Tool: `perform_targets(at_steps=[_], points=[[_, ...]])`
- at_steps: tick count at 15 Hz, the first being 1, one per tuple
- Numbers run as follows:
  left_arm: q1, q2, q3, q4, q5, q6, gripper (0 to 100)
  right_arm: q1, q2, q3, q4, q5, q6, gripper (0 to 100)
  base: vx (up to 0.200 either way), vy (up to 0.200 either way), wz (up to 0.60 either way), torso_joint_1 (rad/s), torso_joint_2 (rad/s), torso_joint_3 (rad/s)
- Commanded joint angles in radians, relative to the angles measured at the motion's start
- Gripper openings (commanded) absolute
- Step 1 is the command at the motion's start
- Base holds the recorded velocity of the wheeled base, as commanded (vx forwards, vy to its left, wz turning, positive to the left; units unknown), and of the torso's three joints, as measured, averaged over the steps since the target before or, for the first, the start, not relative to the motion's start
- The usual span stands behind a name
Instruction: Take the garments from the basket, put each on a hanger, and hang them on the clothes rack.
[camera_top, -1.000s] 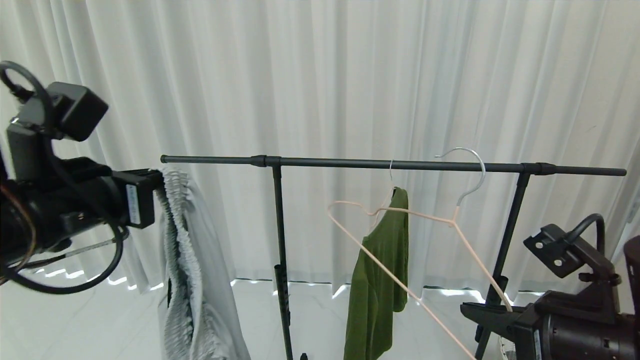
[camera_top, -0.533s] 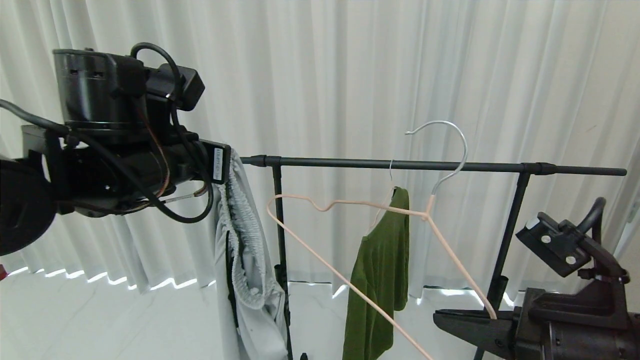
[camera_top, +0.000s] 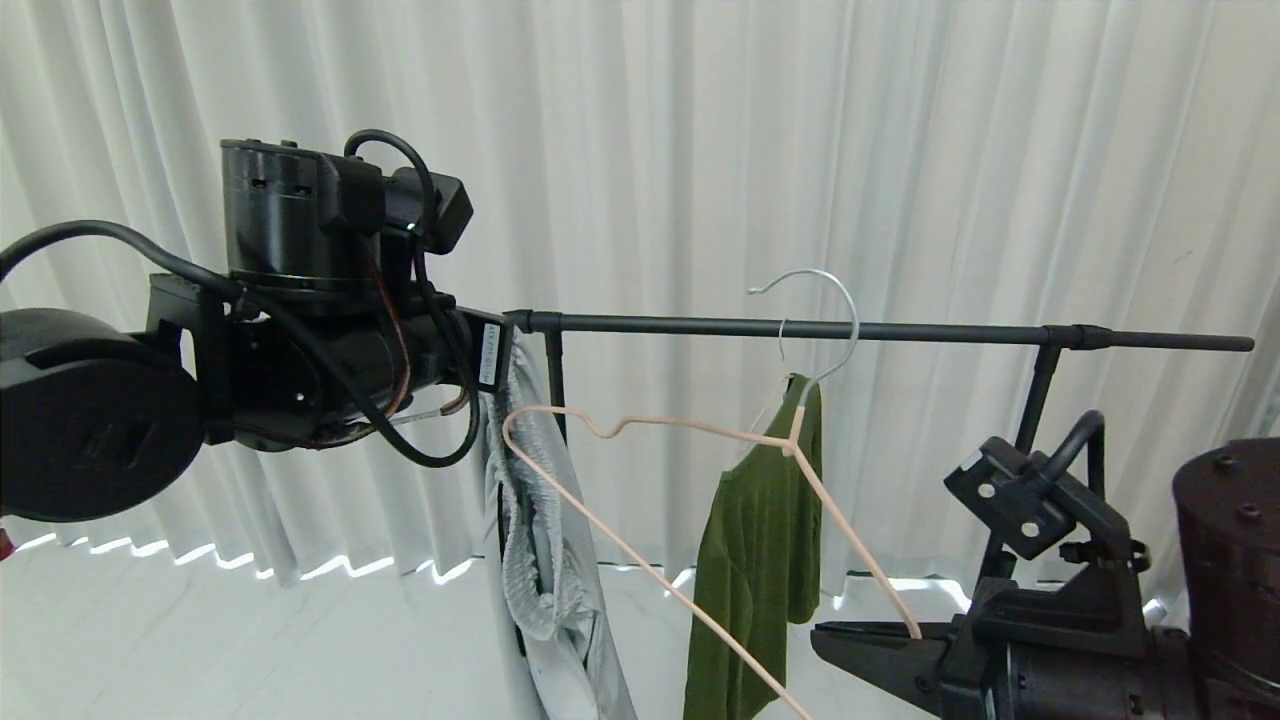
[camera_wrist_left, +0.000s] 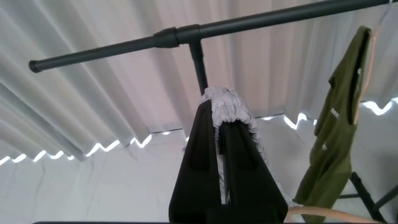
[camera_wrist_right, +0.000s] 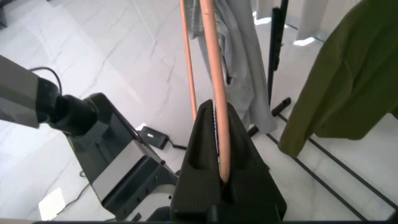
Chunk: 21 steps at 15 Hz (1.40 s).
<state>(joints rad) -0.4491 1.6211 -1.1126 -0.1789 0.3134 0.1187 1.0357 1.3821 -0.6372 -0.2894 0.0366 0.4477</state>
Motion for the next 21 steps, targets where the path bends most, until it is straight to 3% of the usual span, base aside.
perform_targets(at_steps=[1, 8, 15, 21], points=[[-0.008, -0.006, 0.002, -0.001, 0.001, 0.001, 0, -0.008, 0.048, -0.012, -0.001, -0.004, 0.003, 0, 0.000, 0.000, 0.00, 0.000, 0.00, 0.000], [-0.029, -0.024, 0.037, -0.001, 0.024, -0.002, 0, -0.056, 0.081, -0.088, -0.002, -0.006, 0.026, 0, 0.000, 0.000, 0.00, 0.000, 0.00, 0.000], [-0.082, -0.044, 0.073, -0.002, 0.062, -0.067, 0, -0.077, 0.161, -0.165, -0.002, -0.009, 0.040, 0, 0.000, 0.000, 0.00, 0.000, 0.00, 0.000], [-0.074, -0.038, 0.073, -0.001, 0.084, -0.067, 0, -0.013, 0.175, -0.168, 0.073, -0.003, 0.074, 0, 0.000, 0.000, 0.00, 0.000, 0.00, 0.000]])
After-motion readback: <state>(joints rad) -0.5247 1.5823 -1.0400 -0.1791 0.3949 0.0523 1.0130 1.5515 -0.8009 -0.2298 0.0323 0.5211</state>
